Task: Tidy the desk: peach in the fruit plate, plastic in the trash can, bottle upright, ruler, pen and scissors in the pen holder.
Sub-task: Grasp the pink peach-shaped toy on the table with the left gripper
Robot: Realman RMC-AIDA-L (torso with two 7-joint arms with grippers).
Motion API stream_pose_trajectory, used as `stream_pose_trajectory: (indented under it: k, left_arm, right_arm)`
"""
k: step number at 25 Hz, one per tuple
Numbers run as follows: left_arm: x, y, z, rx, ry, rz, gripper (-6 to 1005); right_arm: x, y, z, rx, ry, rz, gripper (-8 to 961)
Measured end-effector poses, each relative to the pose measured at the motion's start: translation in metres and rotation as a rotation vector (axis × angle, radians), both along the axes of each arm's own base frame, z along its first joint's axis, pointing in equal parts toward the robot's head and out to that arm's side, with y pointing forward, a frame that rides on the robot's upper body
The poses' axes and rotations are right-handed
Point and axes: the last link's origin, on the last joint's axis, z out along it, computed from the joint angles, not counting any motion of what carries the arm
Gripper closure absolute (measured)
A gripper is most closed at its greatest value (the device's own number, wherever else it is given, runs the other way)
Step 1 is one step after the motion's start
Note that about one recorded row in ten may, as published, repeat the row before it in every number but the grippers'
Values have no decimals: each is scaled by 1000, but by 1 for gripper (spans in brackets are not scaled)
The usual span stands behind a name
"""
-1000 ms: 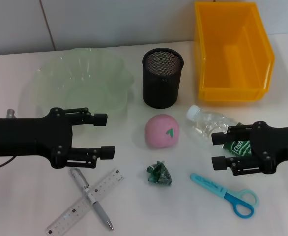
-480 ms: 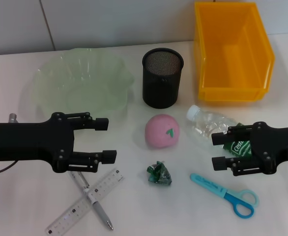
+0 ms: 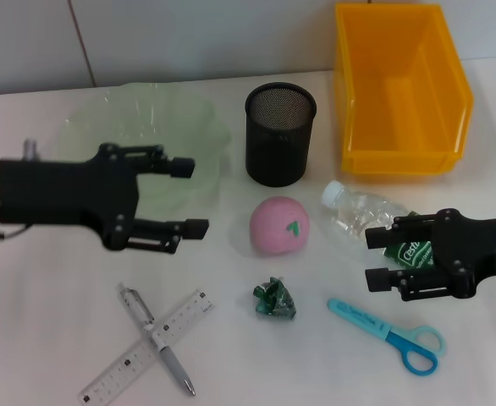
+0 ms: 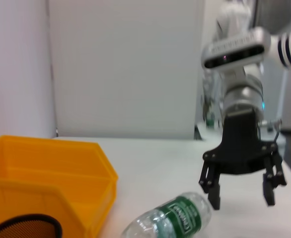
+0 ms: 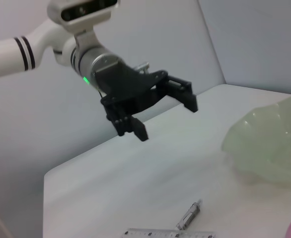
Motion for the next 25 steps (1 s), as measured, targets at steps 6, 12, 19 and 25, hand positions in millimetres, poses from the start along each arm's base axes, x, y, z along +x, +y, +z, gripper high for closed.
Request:
stream_pose_trajectory:
  k: [6,12,19,25]
  left_arm:
    - [34,23,-8,31,181,-159,187]
    - [67,39,-29,63,392,-319,187]
    - [90,47,-58,79,486,-424,187]
    - [92,48,-62,76,492,-432,179]
  right_arm:
    - [1,1,2,-19,-1,-25,249]
    - [5,0,6,-31,-1,-62,249]
    - [10,-3,6,-68,11,-105,249]
    - [12,-1,9,-65,0,-105,249]
